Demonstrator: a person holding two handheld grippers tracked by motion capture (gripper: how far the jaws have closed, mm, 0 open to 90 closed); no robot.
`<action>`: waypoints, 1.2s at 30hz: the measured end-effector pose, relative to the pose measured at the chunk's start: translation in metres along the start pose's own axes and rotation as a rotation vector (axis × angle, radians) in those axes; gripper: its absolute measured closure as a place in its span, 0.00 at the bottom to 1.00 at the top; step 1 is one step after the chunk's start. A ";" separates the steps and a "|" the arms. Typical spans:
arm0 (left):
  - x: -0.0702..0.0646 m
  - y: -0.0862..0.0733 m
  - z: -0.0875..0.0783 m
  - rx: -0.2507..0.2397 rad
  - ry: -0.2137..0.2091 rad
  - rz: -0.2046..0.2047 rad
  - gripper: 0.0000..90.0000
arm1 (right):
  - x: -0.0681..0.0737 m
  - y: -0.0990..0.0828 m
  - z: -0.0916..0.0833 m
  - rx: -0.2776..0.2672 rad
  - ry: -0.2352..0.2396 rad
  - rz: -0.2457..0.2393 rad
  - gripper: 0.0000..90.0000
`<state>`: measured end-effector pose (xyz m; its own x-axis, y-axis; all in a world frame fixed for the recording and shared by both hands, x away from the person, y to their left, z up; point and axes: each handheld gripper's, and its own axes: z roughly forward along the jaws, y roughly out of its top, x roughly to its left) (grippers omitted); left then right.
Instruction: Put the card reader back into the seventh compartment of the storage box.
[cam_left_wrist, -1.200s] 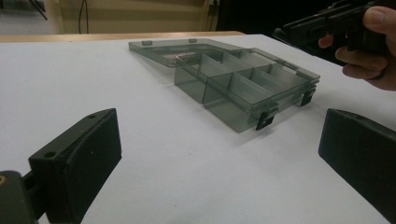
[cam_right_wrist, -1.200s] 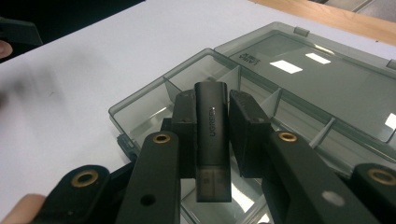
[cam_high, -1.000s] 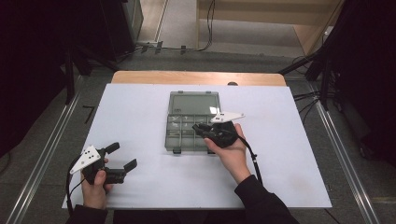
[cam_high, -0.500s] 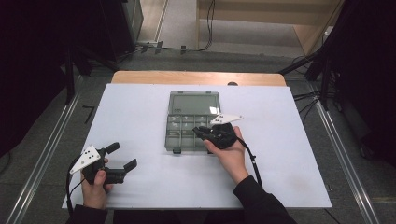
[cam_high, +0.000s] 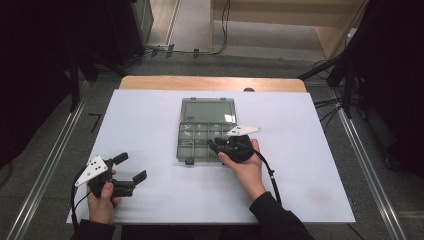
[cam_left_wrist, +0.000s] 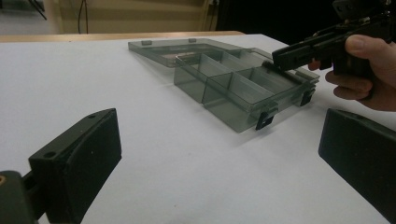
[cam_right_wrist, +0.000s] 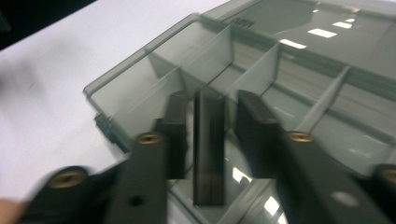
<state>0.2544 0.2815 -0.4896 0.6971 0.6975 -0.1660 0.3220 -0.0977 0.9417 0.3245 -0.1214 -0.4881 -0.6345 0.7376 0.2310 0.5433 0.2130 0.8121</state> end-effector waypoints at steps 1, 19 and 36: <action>0.000 0.000 0.000 0.001 0.001 0.000 0.00 | -0.002 0.001 -0.002 -0.012 0.003 0.012 0.61; -0.006 0.010 0.003 -0.022 -0.002 0.024 0.00 | -0.009 0.007 -0.030 -0.092 0.028 -0.020 0.18; -0.021 0.023 0.023 0.005 -0.038 0.058 0.00 | -0.018 0.005 -0.046 -0.126 0.001 -0.022 0.00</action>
<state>0.2623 0.2479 -0.4709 0.7386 0.6629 -0.1222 0.2835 -0.1411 0.9485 0.3134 -0.1635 -0.4634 -0.6460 0.7332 0.2125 0.4557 0.1471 0.8779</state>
